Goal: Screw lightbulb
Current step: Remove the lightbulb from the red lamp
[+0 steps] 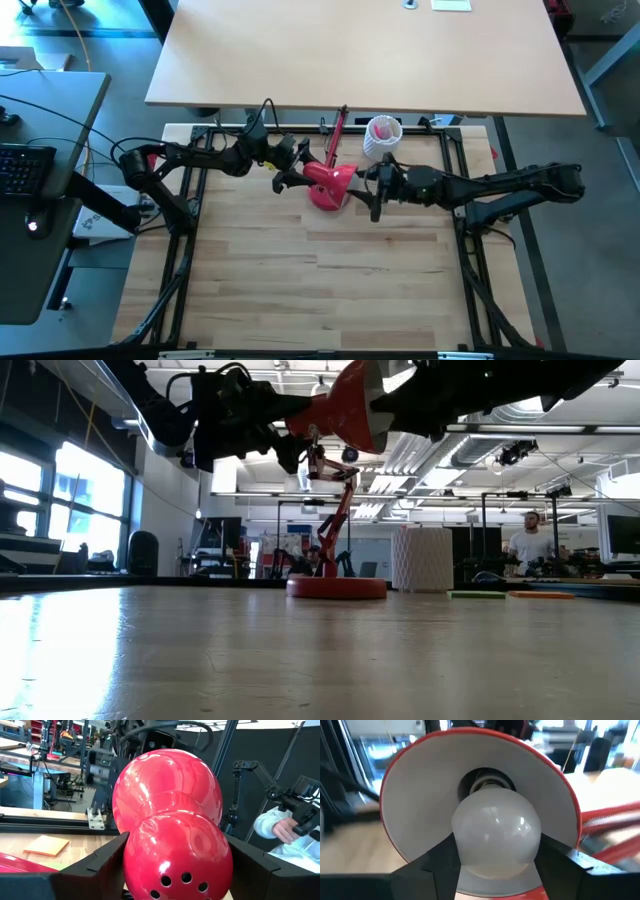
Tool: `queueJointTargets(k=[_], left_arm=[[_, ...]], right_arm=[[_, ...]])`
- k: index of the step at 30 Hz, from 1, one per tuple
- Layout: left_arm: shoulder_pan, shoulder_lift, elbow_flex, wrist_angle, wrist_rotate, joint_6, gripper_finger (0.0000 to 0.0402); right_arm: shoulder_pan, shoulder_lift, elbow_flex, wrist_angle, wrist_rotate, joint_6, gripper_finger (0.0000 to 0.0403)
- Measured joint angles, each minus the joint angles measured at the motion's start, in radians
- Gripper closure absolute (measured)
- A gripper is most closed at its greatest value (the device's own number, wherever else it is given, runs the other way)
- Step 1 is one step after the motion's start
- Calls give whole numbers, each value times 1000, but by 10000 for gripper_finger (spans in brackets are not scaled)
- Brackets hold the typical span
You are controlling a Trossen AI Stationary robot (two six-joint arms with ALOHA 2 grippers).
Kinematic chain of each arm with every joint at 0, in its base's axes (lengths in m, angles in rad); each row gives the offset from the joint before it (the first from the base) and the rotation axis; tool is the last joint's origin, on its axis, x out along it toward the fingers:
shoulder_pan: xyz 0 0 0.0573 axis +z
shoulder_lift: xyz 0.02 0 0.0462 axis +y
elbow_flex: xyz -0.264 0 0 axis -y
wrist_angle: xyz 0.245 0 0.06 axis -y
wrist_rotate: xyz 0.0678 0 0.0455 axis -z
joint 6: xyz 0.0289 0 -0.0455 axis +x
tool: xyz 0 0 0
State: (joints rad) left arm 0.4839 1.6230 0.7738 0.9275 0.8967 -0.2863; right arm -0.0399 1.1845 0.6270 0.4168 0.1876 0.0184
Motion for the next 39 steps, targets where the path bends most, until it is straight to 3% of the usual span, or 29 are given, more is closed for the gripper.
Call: queueJointTargets(k=[7,14,17,26,33,39], left_arm=[[0,0,0,0,0,1,144],[-1,0,-1,0,-1,7,144],[-2,0,0,0,-2,5,144],[0,0,0,-5,-2,0,144],[0,0,0,-8,-1,0,144],[16,0,0,-8,18,-1,144]], right_arm=[[17,-1,0,11,30,-590,189],[110,-1,1,15,144,-1373,189],[145,-1,2,11,183,-1600,189],[191,-1,2,-21,287,-1649,189],[267,1,0,-41,427,-1721,189],[347,-1,-1,-105,597,-1538,189]])
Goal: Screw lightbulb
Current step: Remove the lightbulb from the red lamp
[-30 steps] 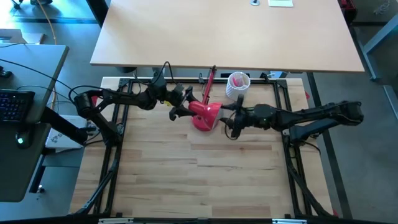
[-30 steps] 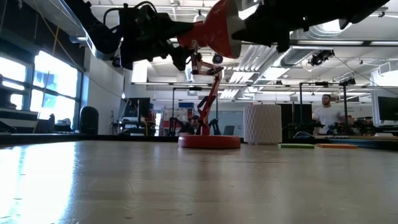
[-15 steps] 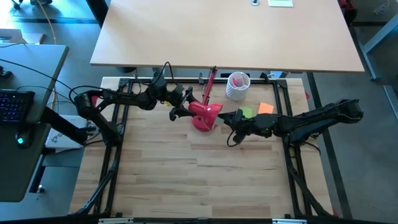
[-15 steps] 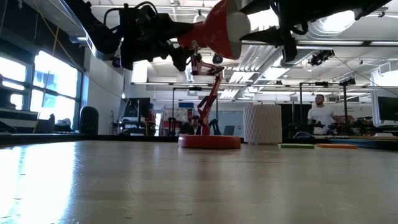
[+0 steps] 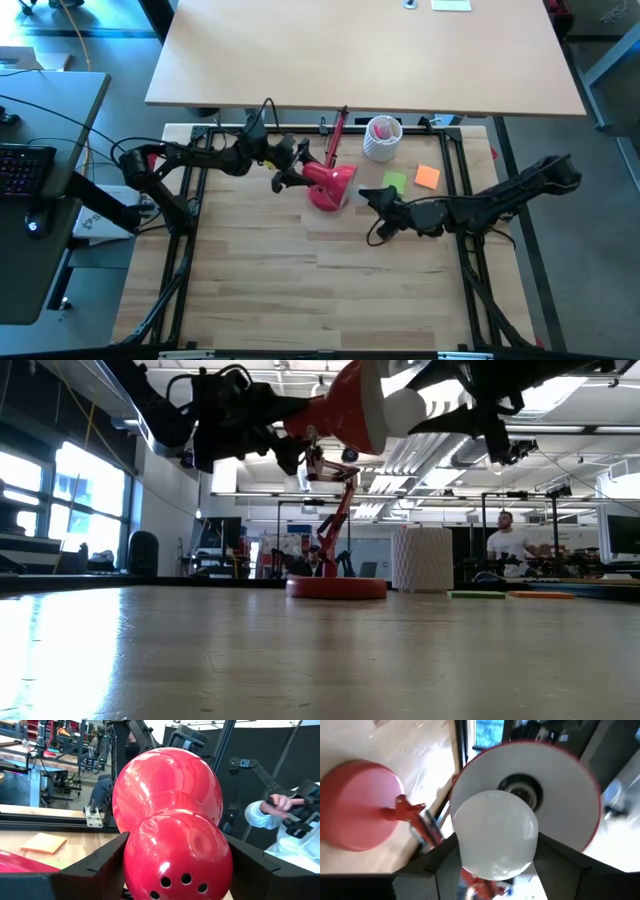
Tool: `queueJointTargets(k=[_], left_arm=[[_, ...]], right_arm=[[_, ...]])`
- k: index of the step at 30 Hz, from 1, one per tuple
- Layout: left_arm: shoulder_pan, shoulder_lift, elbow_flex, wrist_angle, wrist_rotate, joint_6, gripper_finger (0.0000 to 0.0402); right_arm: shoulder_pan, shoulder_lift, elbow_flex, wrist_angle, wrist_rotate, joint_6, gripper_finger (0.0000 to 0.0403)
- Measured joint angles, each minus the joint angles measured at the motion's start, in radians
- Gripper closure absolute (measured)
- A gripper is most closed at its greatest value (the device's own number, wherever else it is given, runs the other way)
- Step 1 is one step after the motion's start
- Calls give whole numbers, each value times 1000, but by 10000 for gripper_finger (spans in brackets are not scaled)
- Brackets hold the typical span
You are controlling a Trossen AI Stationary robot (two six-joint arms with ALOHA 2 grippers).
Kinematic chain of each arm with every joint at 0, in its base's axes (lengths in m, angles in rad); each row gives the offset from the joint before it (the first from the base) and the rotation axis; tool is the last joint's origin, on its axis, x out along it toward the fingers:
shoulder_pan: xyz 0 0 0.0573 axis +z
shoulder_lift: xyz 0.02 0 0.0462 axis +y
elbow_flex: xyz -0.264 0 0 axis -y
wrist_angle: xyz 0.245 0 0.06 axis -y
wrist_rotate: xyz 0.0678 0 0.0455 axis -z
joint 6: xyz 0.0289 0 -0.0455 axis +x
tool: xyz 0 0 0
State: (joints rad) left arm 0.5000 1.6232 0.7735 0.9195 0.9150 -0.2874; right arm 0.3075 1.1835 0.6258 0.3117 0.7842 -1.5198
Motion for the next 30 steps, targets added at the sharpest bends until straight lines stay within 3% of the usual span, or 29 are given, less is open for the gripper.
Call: queueJointTargets(k=[7,10,15,21,30], left_arm=[[78,0,7,-3,85,-7,144],[119,1,31,-15,75,-31,144],[185,1,87,-62,89,-67,127],[242,1,120,-140,215,-121,95],[308,-6,120,-140,333,-204,91]], right_arm=[[75,0,0,-30,171,218,189],[94,0,0,-30,216,283,189],[106,0,0,-39,223,352,189],[106,-1,0,-43,239,379,189],[106,-1,1,-70,258,423,189]])
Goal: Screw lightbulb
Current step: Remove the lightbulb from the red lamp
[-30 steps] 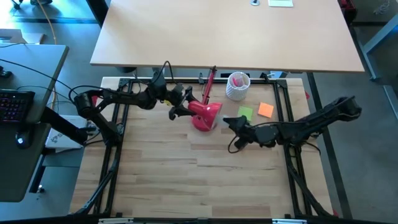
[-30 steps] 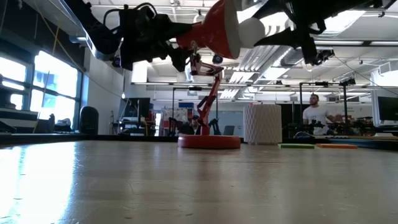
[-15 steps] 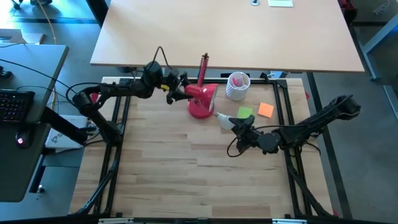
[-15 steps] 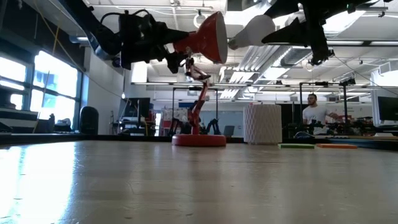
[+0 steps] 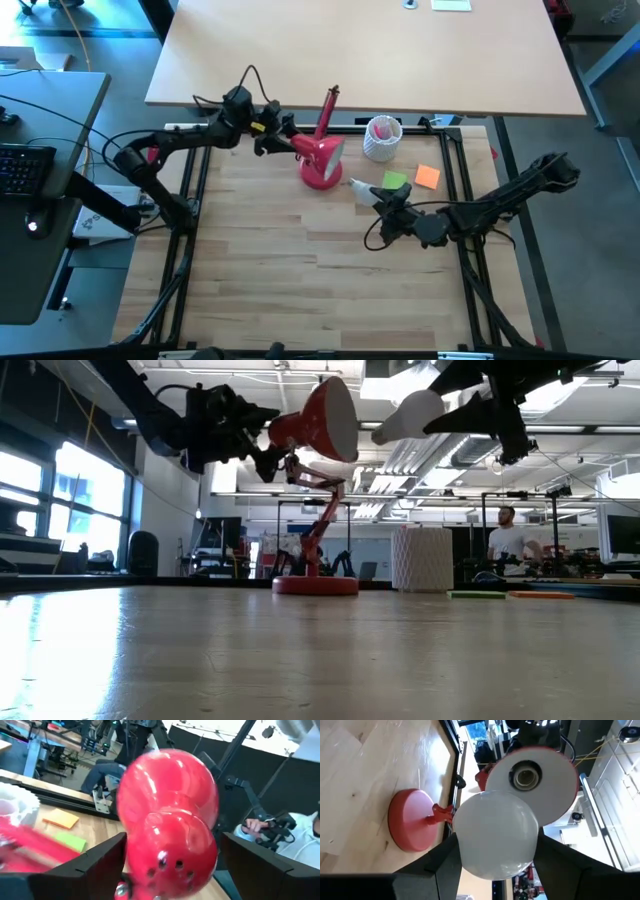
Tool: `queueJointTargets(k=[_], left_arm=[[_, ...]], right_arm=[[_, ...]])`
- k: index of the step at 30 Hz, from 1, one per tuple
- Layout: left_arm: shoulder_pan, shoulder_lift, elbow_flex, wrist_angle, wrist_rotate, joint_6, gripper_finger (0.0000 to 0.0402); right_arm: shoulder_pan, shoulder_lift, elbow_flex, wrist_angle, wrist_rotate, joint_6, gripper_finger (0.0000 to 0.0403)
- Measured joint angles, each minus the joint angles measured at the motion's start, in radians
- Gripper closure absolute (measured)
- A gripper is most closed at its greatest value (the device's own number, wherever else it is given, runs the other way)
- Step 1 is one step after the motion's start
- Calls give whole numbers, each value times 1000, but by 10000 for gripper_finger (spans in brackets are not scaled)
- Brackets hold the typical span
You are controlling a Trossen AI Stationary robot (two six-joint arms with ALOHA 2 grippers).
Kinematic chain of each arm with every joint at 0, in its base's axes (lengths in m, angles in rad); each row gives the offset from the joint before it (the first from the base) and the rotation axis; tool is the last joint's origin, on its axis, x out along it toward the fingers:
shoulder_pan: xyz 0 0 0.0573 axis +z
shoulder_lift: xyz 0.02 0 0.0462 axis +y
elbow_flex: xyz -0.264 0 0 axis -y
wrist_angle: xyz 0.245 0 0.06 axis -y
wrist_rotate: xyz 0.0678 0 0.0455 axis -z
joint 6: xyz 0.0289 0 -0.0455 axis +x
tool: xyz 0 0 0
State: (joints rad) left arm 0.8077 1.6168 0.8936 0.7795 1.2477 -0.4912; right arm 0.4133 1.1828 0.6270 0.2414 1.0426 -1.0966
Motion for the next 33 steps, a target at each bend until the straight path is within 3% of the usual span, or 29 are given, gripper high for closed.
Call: queueJointTargets(k=[5,9,13,17,21,25,33], left_arm=[[64,-31,0,-57,-12,11,93],[101,-103,0,-172,-97,97,94],[95,-215,1,-377,-305,296,94],[27,-337,1,-587,-600,477,94],[-130,-434,2,-723,-927,612,94],[-341,-480,5,-798,-1240,681,95],[-751,-472,-1,-887,-1685,680,95]], right_arm=[[0,-1,0,-51,1,55,189],[0,-20,0,-119,1,121,189],[0,-61,0,-182,1,203,189],[0,-116,0,-237,-4,282,189],[0,-182,0,-311,-66,413,189],[-1,-237,0,-421,-252,608,189],[-8,-255,-102,-475,-614,1058,189]])
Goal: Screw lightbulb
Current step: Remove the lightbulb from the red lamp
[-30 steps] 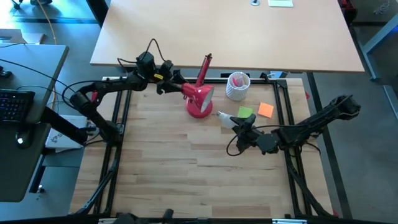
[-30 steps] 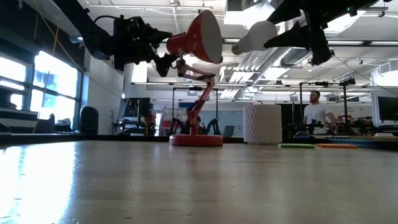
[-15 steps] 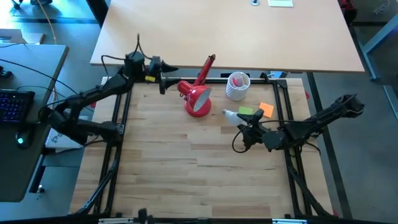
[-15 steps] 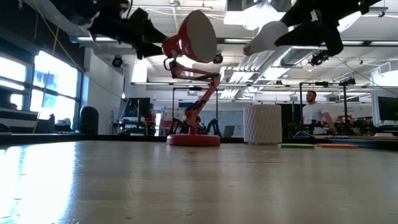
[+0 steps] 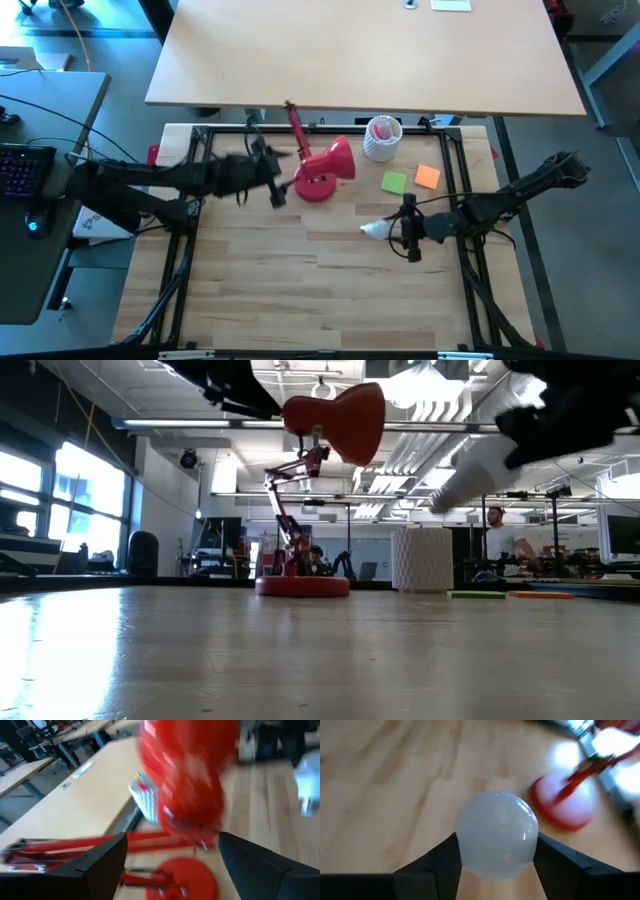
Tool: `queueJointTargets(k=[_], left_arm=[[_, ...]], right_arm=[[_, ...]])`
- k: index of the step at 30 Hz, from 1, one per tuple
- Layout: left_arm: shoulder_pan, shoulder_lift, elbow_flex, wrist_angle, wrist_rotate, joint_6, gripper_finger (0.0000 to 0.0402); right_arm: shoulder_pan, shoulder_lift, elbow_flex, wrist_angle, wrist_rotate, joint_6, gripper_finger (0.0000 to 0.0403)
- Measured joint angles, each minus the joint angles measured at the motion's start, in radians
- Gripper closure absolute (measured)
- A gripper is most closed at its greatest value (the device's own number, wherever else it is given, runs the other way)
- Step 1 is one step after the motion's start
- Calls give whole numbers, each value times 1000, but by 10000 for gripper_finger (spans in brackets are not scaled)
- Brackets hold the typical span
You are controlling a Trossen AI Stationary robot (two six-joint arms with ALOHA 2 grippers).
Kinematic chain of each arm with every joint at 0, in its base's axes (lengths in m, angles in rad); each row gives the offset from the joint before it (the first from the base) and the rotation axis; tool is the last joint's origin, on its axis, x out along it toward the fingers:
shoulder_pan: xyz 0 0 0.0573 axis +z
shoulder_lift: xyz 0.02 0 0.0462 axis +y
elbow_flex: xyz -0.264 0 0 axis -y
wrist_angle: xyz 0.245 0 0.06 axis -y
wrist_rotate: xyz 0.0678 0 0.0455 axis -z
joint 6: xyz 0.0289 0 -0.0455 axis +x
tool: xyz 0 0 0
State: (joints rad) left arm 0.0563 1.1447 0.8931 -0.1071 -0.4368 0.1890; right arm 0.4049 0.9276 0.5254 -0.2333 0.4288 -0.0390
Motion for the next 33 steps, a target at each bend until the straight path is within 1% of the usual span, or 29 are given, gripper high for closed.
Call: queueJointTargets(k=[3,5,6,9,13,17,20,23,26,29,33], left_arm=[[-101,-1,0,-55,-168,-2,95],[-141,-5,1,-103,-269,-29,95],[-151,-3,1,-132,-293,-58,95],[-165,0,0,-194,-298,-173,95],[-197,2,-7,-218,-300,-310,95],[-248,14,-30,-204,-303,-385,95],[-276,36,-41,-204,-325,-426,95],[-287,59,-43,-196,-339,-444,95],[-288,77,-42,-182,-335,-448,95],[-288,86,-42,-179,-328,-449,95],[-293,86,-42,-181,-317,-450,95]], right_arm=[[0,0,-80,34,-60,134,189],[0,0,-140,90,-57,199,189],[-2,0,-168,121,-48,224,189],[-20,0,-253,234,-44,282,189],[-37,0,-376,403,-82,372,189],[-32,0,-486,592,-116,453,189],[-29,1,-516,631,-123,468,189],[-34,1,-491,574,-155,426,186],[-45,0,-447,497,-204,382,167],[-62,0,-384,360,-253,327,139],[-77,1,-259,94,-291,241,110]])
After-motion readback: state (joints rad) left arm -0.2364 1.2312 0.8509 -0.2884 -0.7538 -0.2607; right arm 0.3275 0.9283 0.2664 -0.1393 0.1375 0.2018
